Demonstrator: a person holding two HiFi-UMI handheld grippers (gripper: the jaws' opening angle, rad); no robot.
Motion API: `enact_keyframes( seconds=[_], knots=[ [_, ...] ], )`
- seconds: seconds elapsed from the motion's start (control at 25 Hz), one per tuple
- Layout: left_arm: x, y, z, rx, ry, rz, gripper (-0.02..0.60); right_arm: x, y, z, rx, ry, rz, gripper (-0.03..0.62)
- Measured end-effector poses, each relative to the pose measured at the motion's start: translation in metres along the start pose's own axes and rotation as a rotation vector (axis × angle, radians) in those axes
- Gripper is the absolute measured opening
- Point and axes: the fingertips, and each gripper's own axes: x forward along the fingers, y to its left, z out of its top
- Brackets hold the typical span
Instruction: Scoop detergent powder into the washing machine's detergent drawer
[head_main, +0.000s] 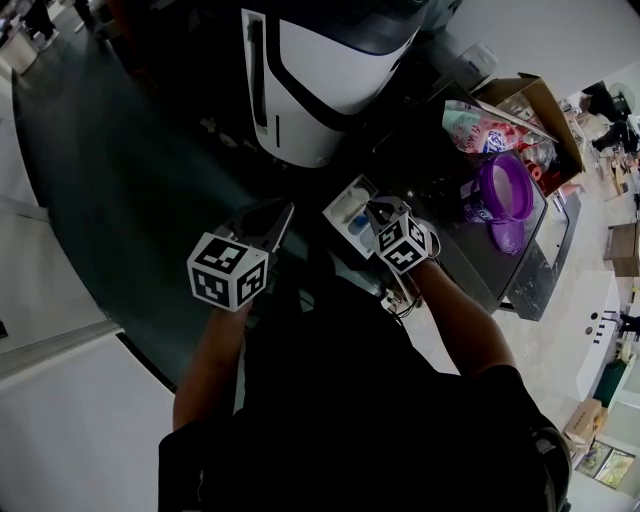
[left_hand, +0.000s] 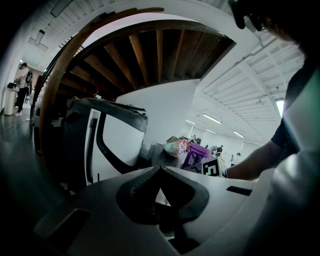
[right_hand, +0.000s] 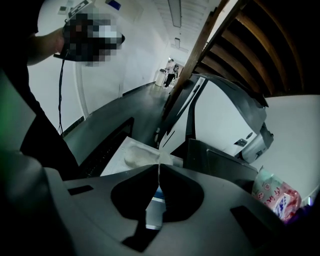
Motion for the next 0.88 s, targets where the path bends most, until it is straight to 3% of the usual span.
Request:
enact_keyframes(
  seconds=[0.64,0.88],
  knots=[
    [0.005,-0.007,0.000,0.013,0.011,-0.019,0.008,-0.005,-0.009,-0.002,-0.222,0.053,-0.129,0.021],
    [-0.002,-0.008,0.001,0.021,0.011,-0.020,0.008,-0.002,0.002,-0.007,-0.267,0.090,-0.093,0.021]
  ],
)
